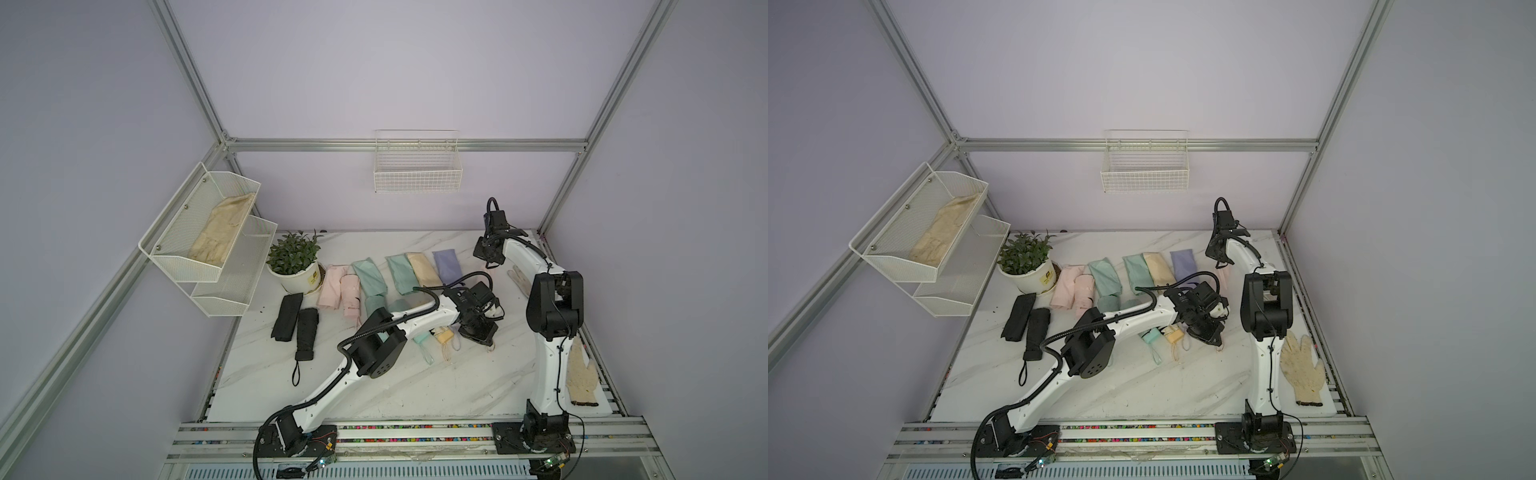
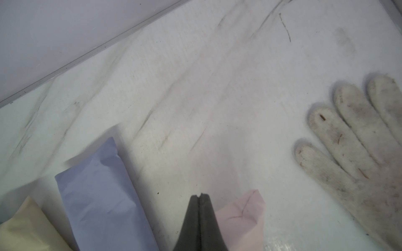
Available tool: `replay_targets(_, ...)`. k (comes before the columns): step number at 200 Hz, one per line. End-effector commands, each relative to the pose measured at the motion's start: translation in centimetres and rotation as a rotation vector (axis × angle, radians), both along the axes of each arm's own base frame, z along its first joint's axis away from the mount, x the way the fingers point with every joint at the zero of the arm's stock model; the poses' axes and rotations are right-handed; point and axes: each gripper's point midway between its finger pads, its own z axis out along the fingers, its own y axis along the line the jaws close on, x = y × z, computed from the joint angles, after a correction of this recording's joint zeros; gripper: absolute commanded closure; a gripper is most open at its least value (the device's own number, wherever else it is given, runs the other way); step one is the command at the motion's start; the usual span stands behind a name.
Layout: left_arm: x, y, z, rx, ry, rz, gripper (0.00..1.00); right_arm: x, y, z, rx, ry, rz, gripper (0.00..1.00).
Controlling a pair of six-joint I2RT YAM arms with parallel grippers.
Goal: Take umbrellas out of sleeves
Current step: Take out the umbrella from the umbrella sleeve, then place the umbrella sleeve at the center of the board.
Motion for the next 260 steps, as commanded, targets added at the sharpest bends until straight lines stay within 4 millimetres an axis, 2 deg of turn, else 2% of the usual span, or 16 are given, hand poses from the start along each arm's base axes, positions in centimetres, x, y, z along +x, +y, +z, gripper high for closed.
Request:
replay_targets(1, 0.5, -0.9, 2.5, -0.064, -0.008, -0.016, 1.0, 1.4, -0.3, 0.8, 0.012, -0.034, -0.015, 1.0)
replay_targets(59, 0.4, -0.5, 2.5, -0.056, 0.0, -0.014, 1.0, 2.8, -0.3, 1.8, 0.019, -0.057, -0.016, 1.0)
replay_targets(141, 0.7, -0.5, 2.7, -0.057, -0.005, -0.006, 1.0, 3.5, -0.3, 2.7, 0.015, -0.074, -0.006, 1.0)
replay_targets(178, 1.0, -0.5, 2.7, -0.057, -0.011, 0.001, 1.0, 4.5, -0.3, 4.3, 0.008, -0.135, 0.013, 1.0)
replay_targets(217, 1.4, -0.8, 3.3, -0.075, -0.01, 0.007, 0.97, 4.9, 0.1, 3.5, 0.026, -0.124, 0.023, 1.0)
replay_targets(238, 1.5, -0.7, 3.5, -0.076, -0.012, 0.006, 0.97, 5.1, -0.2, 5.7, 0.004, -0.208, 0.024, 1.0)
replay_targets(244, 1.4, -0.6, 3.5, -0.074, -0.01, 0.006, 0.94, 5.1, -0.4, 6.3, -0.008, -0.225, 0.025, 1.0)
replay_targets(260, 1.4, -0.5, 3.7, -0.074, -0.015, 0.005, 0.64, 5.1, -0.5, 6.8, -0.013, -0.23, 0.021, 1.0)
